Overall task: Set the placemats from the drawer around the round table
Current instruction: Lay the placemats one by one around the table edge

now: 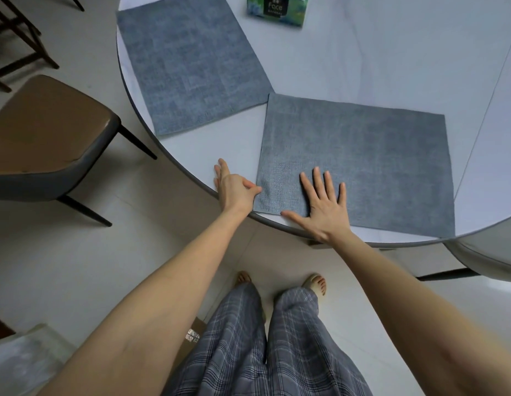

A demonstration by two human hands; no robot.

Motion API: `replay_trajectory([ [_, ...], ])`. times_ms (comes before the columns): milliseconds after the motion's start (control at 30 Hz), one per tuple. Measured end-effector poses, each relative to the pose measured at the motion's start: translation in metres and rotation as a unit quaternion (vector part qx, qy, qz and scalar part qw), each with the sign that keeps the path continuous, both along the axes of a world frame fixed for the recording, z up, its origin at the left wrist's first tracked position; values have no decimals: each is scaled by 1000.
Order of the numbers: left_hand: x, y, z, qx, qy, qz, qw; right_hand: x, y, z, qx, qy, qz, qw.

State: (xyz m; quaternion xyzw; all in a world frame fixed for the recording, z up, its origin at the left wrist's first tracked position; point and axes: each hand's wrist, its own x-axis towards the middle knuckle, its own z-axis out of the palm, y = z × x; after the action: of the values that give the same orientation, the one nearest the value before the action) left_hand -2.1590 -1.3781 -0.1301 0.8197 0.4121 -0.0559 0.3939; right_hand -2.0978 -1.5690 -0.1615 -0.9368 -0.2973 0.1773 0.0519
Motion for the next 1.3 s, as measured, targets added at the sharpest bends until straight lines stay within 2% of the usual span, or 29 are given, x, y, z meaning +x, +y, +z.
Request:
replay_trajectory([
  [667, -4, 3, 1, -11, 7, -26, 1000, -3, -2, 0, 2, -2, 7, 1000],
  [767, -6, 1, 1, 17, 19, -24, 999, -2, -2, 3, 15, -8, 6, 1000],
  [833, -4, -4, 1, 66, -7, -30, 997, 5, -1, 9, 70, -25, -17, 997],
  [900, 9, -15, 0, 134, -87, -91, 983, 20, 2, 13, 136, -58, -69, 987],
  [967, 33, -32, -5, 168, -149, -203, 953, 37, 3, 10, 153, -95, -120, 976],
  [1033, 53, -47, -21, 199, -126, -294, 926, 49, 3, -1, 118, -101, -141, 978],
  [1100, 57, -51, -40, 259, -72, -341, 901, 52, 1, -12, 72, -107, -133, 983],
  [1167, 48, -45, -52, 295, -56, -377, 876, 52, 0, -19, 48, -121, -124, 984],
  [1233, 38, -31, -53, 304, -63, -428, 849, 54, -1, -19, 42, -121, -128, 984],
  [1300, 22, -9, -50, 309, -35, -454, 835, 54, 0, -17, 37, -106, -129, 985],
])
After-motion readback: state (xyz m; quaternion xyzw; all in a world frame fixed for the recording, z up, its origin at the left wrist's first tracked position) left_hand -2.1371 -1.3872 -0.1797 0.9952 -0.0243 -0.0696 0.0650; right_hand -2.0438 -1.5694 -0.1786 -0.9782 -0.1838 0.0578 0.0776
